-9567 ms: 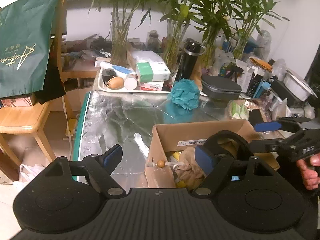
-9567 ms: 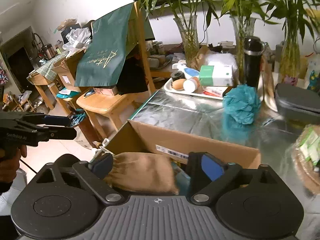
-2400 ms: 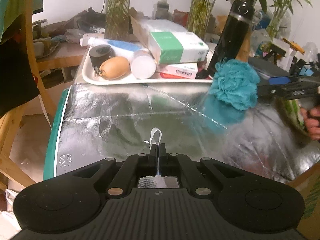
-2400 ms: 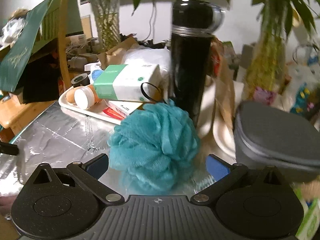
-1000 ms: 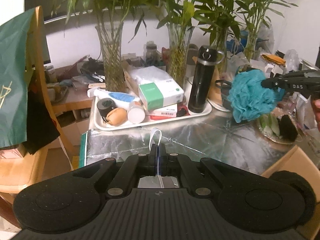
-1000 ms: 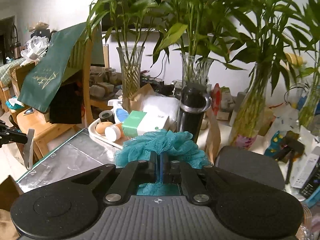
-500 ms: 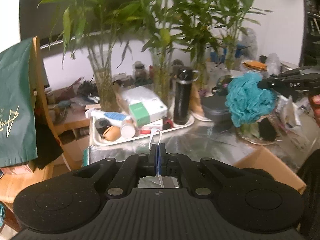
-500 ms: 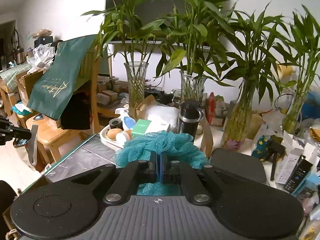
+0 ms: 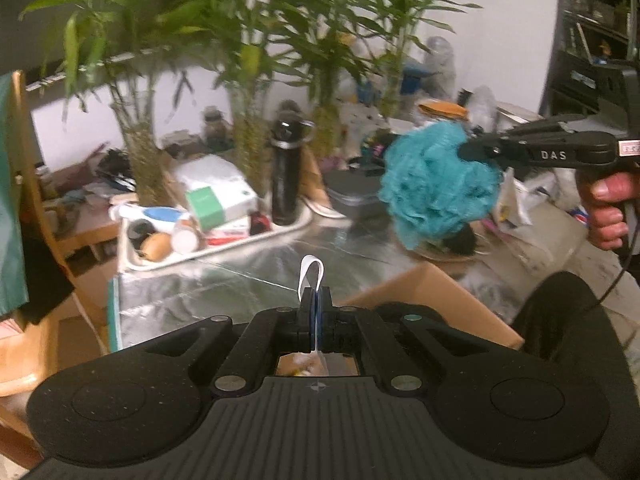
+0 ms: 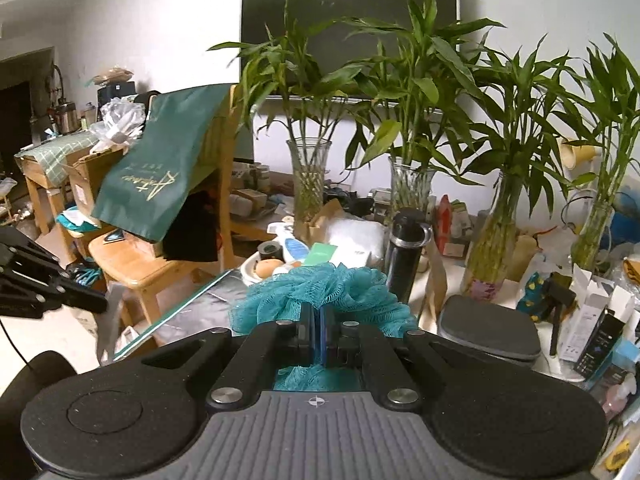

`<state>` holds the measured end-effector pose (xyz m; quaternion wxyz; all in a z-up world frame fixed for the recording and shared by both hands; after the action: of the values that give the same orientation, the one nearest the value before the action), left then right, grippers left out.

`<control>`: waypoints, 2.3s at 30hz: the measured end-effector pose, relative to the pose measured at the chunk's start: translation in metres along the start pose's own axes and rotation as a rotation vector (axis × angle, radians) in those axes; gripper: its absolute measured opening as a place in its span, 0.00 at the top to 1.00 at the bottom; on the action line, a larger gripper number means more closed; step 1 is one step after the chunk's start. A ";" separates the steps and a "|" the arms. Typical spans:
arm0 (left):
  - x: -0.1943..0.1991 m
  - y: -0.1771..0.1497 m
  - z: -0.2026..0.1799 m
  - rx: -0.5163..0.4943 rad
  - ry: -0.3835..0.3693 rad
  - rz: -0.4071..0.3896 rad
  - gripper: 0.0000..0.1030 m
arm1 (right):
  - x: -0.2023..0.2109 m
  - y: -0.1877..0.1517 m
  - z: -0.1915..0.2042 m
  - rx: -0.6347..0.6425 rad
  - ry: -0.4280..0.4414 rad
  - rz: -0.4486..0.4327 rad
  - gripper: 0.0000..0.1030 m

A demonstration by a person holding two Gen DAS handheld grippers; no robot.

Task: Organize soft objects
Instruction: 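Lift the teal sponge with the right gripper while the left gripper carries the string toward the box, then drop the teal sponge into the box with the right gripper while the left gripper releases the string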

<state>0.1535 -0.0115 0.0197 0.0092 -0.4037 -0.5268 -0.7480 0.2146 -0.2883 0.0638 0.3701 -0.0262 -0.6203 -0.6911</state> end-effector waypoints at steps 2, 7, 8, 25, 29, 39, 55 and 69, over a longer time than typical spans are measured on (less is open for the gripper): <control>-0.003 0.000 -0.005 0.000 -0.026 0.005 0.99 | 0.004 -0.002 0.003 0.003 0.006 -0.002 0.96; -0.007 -0.002 -0.015 -0.020 -0.065 0.004 0.97 | 0.015 -0.008 0.007 -0.003 0.017 -0.006 0.96; -0.007 -0.003 -0.016 -0.025 -0.065 0.005 0.97 | 0.018 -0.009 0.008 -0.006 0.020 -0.006 0.96; 0.009 -0.019 -0.028 -0.039 0.068 0.058 0.51 | 0.041 -0.024 0.039 0.013 0.089 0.003 0.96; 0.011 -0.024 -0.024 0.003 0.090 0.080 0.50 | 0.037 -0.027 0.051 0.020 0.126 0.019 0.96; 0.025 -0.037 -0.012 0.080 0.122 0.088 0.50 | 0.018 -0.034 0.090 0.037 0.240 0.042 0.88; 0.039 -0.048 -0.014 0.106 0.144 0.081 0.28 | 0.033 -0.069 0.089 0.089 0.076 0.068 0.00; 0.049 -0.047 -0.032 0.098 0.221 0.031 0.00 | 0.036 -0.102 0.082 0.043 -0.170 0.136 0.00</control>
<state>0.0805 0.0038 0.0094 0.0986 -0.3260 -0.5521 -0.7610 0.0989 -0.2382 0.0150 0.3626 -0.1185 -0.6610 -0.6462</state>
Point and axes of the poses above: each gripper's, at about its wrist camera, not at the fingertips, and x roughly against the way its jaws point, z to its left, y to its top, the point moved 2 cm from there along -x, roughly the way its jaws point, and after that the axes turned 13 degrees about -x, right-handed, at the moved point
